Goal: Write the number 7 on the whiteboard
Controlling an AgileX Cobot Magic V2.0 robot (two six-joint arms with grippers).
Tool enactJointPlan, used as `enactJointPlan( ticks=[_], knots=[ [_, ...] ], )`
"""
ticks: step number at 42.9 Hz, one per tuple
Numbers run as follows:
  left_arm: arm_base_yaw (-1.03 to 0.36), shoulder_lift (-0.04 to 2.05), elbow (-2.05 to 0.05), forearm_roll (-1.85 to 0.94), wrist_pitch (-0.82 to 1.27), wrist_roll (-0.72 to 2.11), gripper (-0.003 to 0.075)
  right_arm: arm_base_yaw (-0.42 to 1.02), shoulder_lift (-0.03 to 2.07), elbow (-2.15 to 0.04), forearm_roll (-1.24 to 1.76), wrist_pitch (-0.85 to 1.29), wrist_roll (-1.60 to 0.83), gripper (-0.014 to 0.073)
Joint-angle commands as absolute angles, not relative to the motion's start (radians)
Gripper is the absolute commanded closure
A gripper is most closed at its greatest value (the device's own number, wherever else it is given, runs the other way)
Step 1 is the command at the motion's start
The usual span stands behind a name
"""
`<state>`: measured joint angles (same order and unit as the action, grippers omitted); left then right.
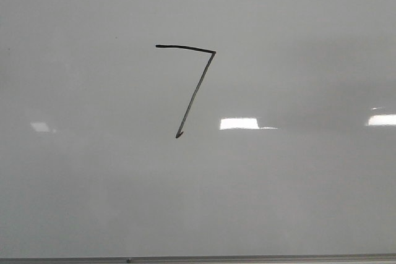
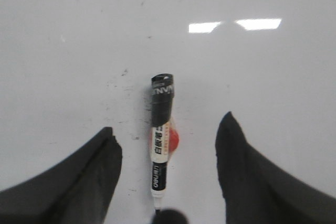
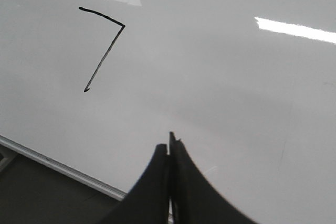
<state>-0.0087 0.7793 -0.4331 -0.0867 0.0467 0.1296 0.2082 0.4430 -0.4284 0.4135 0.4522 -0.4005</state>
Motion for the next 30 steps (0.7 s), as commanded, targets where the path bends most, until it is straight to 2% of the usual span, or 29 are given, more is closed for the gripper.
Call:
enactJointPlan(
  ticks=[1,11,20,30],
  knots=[
    [-0.044,0.638,-0.413,-0.105,0.044,0.121,0.0449,0.202,0.445,-0.455,0.435,0.381,-0.404,0.0662],
    [-0.066,0.366,-0.371,-0.104,0.161,0.121,0.0743,0.202,0.445,-0.455,0.435,0.381,-0.404,0.0662],
    [-0.066,0.240,-0.371,-0.101,0.161,0.122,0.0741,0.202,0.445,-0.455,0.435,0.381,-0.404,0.0662],
    [-0.066,0.232,-0.371,-0.101,0.161,0.122,0.0741,0.202,0.445,-0.455,0.435,0.381,-0.404,0.0662]
  ],
)
